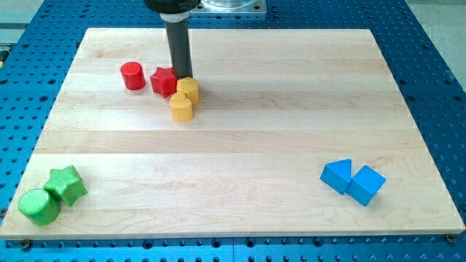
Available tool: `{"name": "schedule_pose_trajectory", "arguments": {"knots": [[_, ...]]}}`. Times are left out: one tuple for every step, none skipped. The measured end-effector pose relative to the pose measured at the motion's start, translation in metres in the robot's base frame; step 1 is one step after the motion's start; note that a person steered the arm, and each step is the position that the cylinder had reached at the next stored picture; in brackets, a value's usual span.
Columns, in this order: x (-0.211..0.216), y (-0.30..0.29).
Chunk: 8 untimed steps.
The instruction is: Slide the yellow blocks to the top right of the green star
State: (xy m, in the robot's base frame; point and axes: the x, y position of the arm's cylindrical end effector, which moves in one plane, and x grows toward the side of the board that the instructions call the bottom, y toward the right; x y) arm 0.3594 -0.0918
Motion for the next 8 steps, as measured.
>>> {"name": "schedule_pose_trajectory", "arguments": {"knots": [[0.015,0.007],[0.018,0.052],[0.022,0.087],[0.07,0.108],[0.059,0.073],[0.04,0.067],[0.045,-0.004],[0.068,-0.02]]}}
